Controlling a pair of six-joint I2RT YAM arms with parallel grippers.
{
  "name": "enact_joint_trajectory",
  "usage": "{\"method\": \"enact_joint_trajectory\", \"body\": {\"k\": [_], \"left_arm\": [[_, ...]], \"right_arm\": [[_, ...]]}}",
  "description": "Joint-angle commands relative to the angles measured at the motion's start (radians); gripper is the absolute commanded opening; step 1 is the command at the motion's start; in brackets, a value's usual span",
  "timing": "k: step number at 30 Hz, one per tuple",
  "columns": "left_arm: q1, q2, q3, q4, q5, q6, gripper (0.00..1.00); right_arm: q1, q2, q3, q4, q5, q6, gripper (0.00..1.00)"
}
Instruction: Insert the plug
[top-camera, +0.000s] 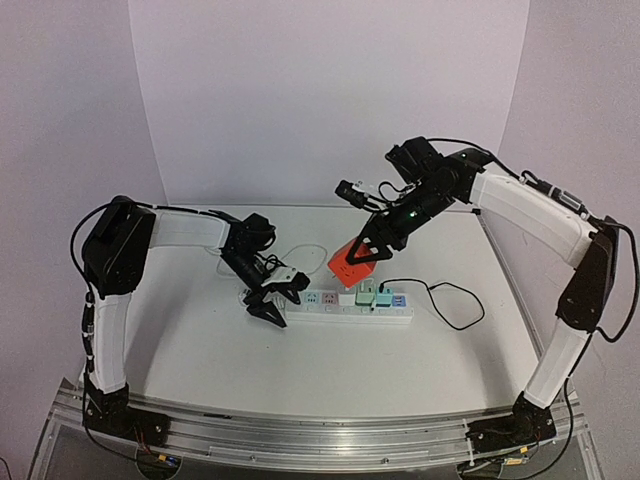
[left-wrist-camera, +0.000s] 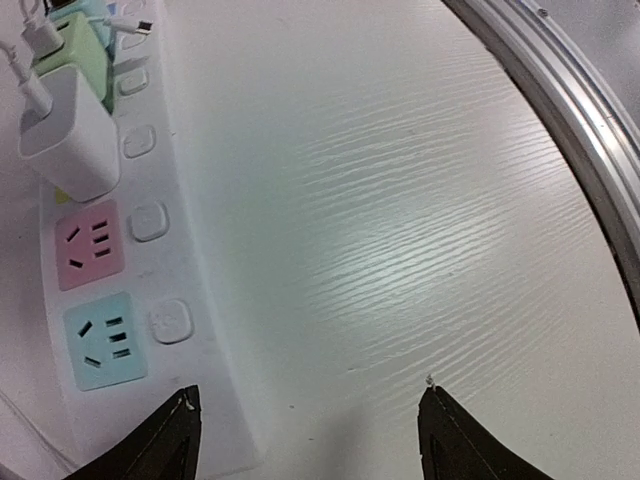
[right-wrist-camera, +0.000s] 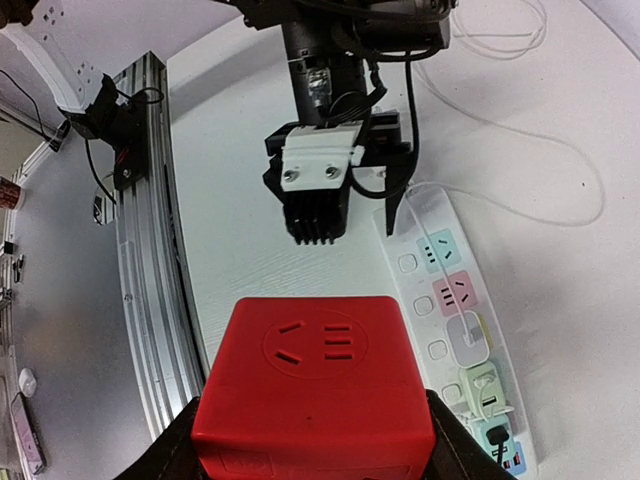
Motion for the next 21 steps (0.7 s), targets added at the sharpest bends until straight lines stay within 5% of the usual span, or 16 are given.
{"method": "enact_joint_trajectory", "body": {"k": [1, 15, 21], "left_arm": [[0.0, 0.045, 0.077, 0.151, -0.058, -0.101, 0.75], [0.019, 0.053, -0.005, 0.345, -0.147, -0.205, 0.98], [0.028, 0.106, 0.041, 0.278, -0.149, -0.251, 0.94]], "right_arm": [[-0.002, -0.015, 0.023, 0.008, -0.02, -0.036, 0.0], [0.054, 0.077, 0.118, 0.009, 0.053, 0.087, 0.0], [0.054, 0.1, 0.159, 0.0, 0.053, 0.034, 0.0]]}}
